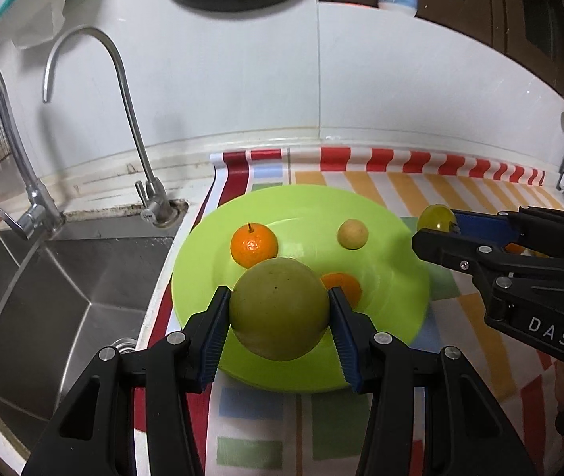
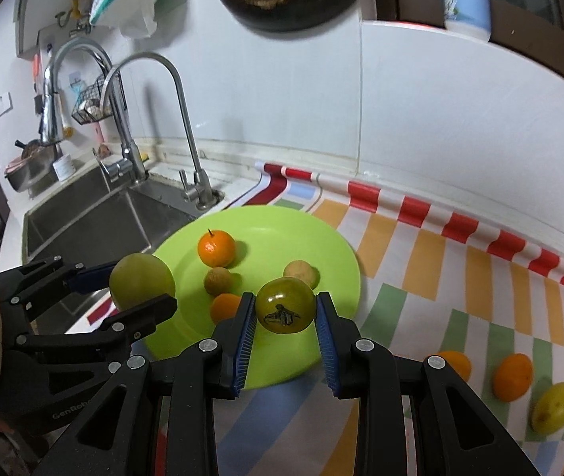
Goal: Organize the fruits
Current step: 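Carry the pomelo onto the plate and open the left tool while the right tool places the lime, then withdraw both tools from the plate toward the remaining fruits, then grasp an orange with the left tool while the right tool grasps a green lime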
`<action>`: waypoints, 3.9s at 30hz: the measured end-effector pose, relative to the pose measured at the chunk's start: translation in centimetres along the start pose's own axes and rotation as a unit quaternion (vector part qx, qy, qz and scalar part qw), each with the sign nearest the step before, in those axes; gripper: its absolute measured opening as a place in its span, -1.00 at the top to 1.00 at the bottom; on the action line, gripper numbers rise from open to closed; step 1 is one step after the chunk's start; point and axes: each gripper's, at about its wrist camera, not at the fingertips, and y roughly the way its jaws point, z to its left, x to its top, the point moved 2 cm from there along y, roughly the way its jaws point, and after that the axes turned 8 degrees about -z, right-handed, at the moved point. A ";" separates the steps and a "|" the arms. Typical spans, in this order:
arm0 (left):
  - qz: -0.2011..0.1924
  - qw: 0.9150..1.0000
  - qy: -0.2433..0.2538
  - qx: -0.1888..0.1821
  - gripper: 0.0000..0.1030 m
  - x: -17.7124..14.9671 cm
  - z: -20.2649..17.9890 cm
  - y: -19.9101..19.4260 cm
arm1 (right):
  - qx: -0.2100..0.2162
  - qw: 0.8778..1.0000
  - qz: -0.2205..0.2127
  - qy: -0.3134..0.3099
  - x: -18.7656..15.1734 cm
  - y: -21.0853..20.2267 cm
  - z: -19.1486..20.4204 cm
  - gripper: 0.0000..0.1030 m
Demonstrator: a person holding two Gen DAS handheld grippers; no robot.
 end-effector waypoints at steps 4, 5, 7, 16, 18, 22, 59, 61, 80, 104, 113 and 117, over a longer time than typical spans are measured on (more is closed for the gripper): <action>0.012 1.000 -0.003 -0.004 0.06 -0.1 0.2 1.5 | 0.004 1.000 0.012 0.002 -0.3 1.8 -0.2 0.39; 0.015 1.000 -0.004 -0.005 0.06 -0.2 0.2 1.8 | 0.004 1.000 0.017 0.002 -0.4 2.2 -0.2 0.39; 0.020 1.000 -0.007 -0.006 0.06 -0.3 0.3 2.3 | 0.006 1.000 0.024 0.003 -0.6 3.1 -0.3 0.39; 0.004 1.000 0.006 -0.003 -0.23 0.0 0.0 2.3 | 0.006 0.999 0.031 0.024 -0.6 4.7 -1.0 0.03; -0.010 1.000 0.018 0.011 -0.23 0.3 -0.3 1.7 | 0.001 0.999 0.022 0.025 -0.5 4.2 -1.1 0.03; -0.016 1.000 0.005 0.010 -0.23 0.7 -0.3 0.5 | -0.011 1.000 0.007 0.024 -0.2 2.4 -1.3 0.03; -0.090 0.991 0.049 -0.083 -0.42 2.6 -9.2 -10.2 | -0.149 0.983 -0.067 0.082 -4.4 -15.9 -5.1 -0.11; -0.090 0.991 0.054 -0.087 -0.42 2.7 -9.5 -10.2 | -0.160 0.981 -0.072 0.086 -4.5 -16.4 -5.4 -0.11; -0.081 0.982 0.107 -0.133 -0.41 3.4 -12.4 -6.3 | -0.226 0.963 -0.067 0.131 -6.8 -16.3 -8.2 -0.11; 0.004 0.970 0.142 -0.199 -0.41 2.7 -17.7 4.7 | -0.227 0.951 0.017 0.211 -11.2 -10.1 -12.7 -0.09; 0.018 0.965 0.152 -0.211 -0.15 2.2 -19.6 7.2 | -0.226 0.948 0.034 0.221 -11.8 -8.8 -13.6 0.10; 0.024 0.963 0.158 -0.217 0.03 2.1 -20.0 7.7 | -0.230 0.949 0.036 0.214 -11.8 -8.5 -13.6 0.22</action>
